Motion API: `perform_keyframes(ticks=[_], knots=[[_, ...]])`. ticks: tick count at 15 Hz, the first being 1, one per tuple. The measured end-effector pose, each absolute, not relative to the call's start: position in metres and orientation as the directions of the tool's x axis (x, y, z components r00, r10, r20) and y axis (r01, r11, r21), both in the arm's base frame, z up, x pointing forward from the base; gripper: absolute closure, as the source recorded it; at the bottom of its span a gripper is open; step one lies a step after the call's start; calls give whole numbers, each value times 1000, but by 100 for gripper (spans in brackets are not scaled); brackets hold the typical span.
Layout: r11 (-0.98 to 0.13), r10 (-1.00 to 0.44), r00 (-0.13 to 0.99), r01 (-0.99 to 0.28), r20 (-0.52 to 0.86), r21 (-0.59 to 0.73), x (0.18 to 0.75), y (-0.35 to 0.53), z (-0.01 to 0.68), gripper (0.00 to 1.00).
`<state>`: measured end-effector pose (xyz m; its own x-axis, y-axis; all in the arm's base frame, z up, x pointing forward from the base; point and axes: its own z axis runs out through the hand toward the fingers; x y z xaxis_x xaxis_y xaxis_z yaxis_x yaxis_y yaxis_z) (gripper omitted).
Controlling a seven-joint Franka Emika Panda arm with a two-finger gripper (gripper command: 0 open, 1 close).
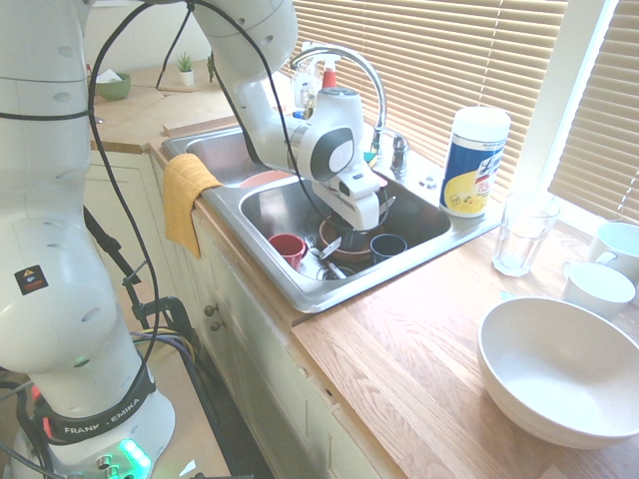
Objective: Put the knife into the sink
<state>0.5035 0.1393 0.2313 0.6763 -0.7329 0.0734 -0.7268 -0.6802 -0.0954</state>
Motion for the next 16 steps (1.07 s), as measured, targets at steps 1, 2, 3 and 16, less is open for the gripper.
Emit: perform_keyframes(ticks=[1, 2, 3, 16], knots=[[-684, -729, 681, -723, 71, -93, 506, 140, 224, 100], [-687, -727, 684, -722, 65, -89, 507, 140, 216, 100], [-689, -725, 687, -720, 55, -87, 508, 141, 205, 100], [-698, -715, 699, -714, -8, -54, 526, 151, 143, 0]])
